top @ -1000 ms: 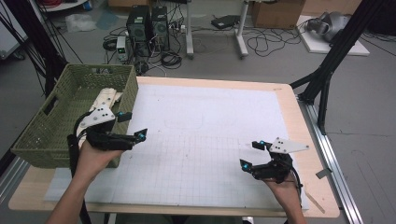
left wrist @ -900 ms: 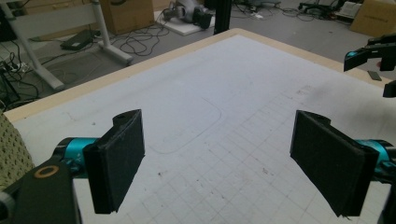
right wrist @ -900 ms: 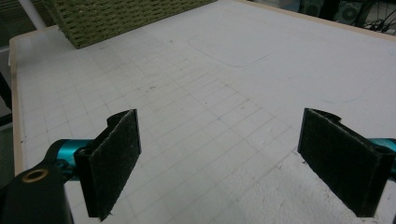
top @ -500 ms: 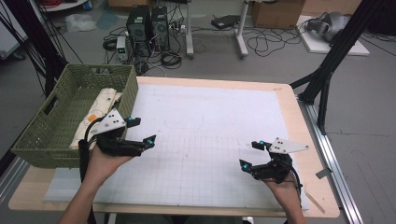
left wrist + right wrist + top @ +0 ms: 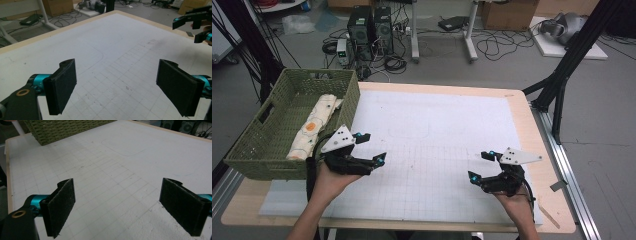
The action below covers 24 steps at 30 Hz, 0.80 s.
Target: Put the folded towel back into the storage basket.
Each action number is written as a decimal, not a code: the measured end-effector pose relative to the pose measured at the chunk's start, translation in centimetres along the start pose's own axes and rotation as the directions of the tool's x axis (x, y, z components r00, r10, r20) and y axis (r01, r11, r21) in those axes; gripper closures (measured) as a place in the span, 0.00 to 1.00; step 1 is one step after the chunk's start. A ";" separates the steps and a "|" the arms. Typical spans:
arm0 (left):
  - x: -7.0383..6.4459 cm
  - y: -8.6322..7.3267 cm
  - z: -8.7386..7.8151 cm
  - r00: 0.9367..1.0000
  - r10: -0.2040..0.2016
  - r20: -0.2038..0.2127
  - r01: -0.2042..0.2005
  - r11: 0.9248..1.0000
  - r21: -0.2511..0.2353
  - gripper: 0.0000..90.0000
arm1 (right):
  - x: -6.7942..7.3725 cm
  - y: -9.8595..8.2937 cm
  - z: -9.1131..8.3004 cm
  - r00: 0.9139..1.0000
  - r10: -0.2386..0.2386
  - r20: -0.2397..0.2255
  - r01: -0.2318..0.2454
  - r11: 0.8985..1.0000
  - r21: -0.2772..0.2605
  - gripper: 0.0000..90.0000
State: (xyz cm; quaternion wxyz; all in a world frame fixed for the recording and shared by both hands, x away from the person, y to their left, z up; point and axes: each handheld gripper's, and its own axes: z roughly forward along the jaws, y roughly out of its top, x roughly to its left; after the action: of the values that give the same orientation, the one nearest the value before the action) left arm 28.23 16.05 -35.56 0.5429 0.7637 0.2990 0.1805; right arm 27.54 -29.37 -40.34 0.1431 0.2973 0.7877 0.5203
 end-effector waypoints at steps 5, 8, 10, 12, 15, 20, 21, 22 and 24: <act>-0.4 -0.5 0.4 1.000 0.001 0.011 -0.001 1.000 0.001 0.19 | 0.0 0.0 0.0 1.000 0.002 0.000 -0.002 1.000 -0.002 0.14; -0.6 -0.8 0.6 1.000 0.001 0.014 -0.001 1.000 0.000 0.19 | 0.0 0.0 0.0 1.000 -0.001 0.001 0.001 1.000 -0.002 0.14; -0.7 -1.0 0.7 1.000 0.000 0.015 0.000 1.000 -0.001 0.19 | 0.1 0.0 0.0 1.000 -0.003 0.002 0.003 1.000 0.000 0.14; -0.8 -1.2 0.8 1.000 0.003 0.019 -0.003 1.000 -0.002 0.19 | 0.1 0.0 0.0 1.000 0.001 0.001 -0.001 1.000 0.003 0.14; -0.9 -1.6 1.0 1.000 0.003 0.016 -0.003 1.000 0.002 0.19 | 0.2 -0.1 0.1 1.000 -0.004 -0.001 0.004 1.000 0.005 0.14; -1.0 -2.3 1.3 1.000 0.001 0.015 -0.001 1.000 0.008 0.19 | 0.4 -0.1 0.2 1.000 -0.004 -0.005 0.004 1.000 0.009 0.14; -1.0 -2.4 1.3 1.000 -0.002 0.015 0.002 1.000 0.009 0.19 | 0.4 -0.1 0.2 1.000 -0.006 -0.007 0.006 1.000 0.009 0.14; -1.0 -2.6 1.4 1.000 0.001 0.012 -0.001 1.000 0.012 0.19 | 0.5 -0.1 0.2 1.000 -0.003 -0.009 0.003 1.000 0.009 0.14; -1.1 -2.8 1.5 1.000 0.004 0.010 -0.004 1.000 0.019 0.19 | 0.4 -0.1 0.3 1.000 -0.009 -0.008 0.009 1.000 0.013 0.14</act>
State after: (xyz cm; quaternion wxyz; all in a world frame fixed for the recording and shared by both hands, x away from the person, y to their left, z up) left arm 27.53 14.93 -38.68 0.5369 0.7703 0.2965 0.1748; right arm 27.33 -28.95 -40.53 0.1404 0.2926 0.7929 0.5158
